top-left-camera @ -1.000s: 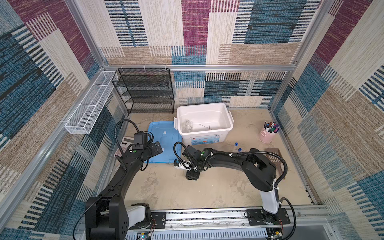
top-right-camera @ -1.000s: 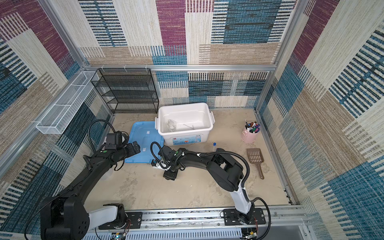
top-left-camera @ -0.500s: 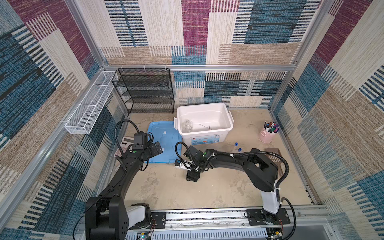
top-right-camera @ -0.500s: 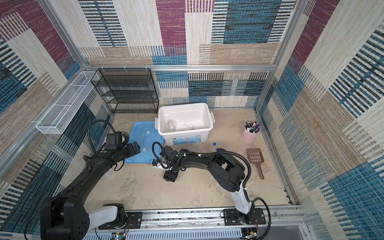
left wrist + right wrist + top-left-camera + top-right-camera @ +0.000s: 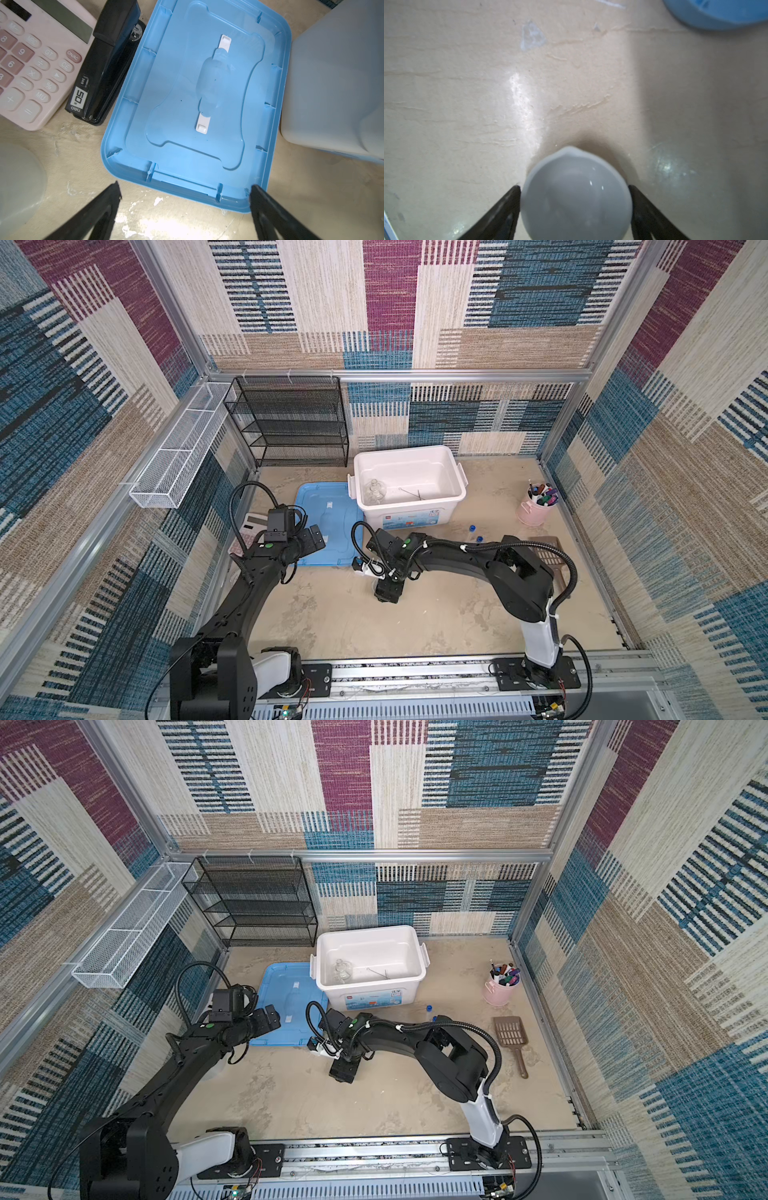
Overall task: Organize the chemistry lab equipment
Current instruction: 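Carry the held white dish with the right gripper toward the white bin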
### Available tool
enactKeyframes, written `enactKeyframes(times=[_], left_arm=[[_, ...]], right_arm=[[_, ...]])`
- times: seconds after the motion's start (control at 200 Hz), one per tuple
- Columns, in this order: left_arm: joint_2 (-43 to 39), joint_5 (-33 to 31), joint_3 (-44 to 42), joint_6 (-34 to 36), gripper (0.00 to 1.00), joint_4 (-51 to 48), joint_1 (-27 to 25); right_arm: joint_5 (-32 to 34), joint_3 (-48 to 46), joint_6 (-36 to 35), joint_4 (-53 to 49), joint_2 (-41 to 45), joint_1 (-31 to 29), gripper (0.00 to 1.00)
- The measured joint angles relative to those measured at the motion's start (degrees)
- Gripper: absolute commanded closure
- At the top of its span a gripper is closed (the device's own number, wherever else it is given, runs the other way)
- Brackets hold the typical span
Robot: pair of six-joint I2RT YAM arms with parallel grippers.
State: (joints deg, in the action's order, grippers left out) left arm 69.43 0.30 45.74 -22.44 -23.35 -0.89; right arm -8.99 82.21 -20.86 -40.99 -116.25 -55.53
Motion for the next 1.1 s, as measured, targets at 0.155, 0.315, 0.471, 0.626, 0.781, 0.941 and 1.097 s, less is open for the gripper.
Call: enactKeyframes(times=[0.155,0.315,0.471,0.626,0.781,0.941,1.097], left_arm=[[-0.2,0.0,0.0,0.0,0.01,0.0,0.0],[-0.5,0.0,0.0,0.0,0.01,0.0,0.0],[-0.5,0.0,-0.2,0.0,0.01,0.0,0.0],[-0.5,0.0,-0.4,0.0,0.01,0.0,0.0],[-0.4,0.0,-0.5,0.0,0.01,0.0,0.0],[-0.4,0.0,-0.5,0.0,0.01,0.0,0.0],[-0.5,0.0,-0.5,0.0,0.01,0.0,0.0]], right_arm=[[-0.1,2.2,-0.2,-2.2,-1.4,0.0,0.20],[0.2,4.0,-0.2,-3.9,-2.4,0.0,0.21],[0.6,6.6,0.0,-5.4,-4.0,0.0,0.24],[0.9,7.4,0.0,-6.3,-4.5,0.0,0.26],[1.5,7.9,0.0,-7.1,-4.8,0.0,0.30],[1.9,8.9,0.0,-8.2,-5.4,0.0,0.30],[2.1,8.8,0.0,-8.6,-5.3,0.0,0.28]])
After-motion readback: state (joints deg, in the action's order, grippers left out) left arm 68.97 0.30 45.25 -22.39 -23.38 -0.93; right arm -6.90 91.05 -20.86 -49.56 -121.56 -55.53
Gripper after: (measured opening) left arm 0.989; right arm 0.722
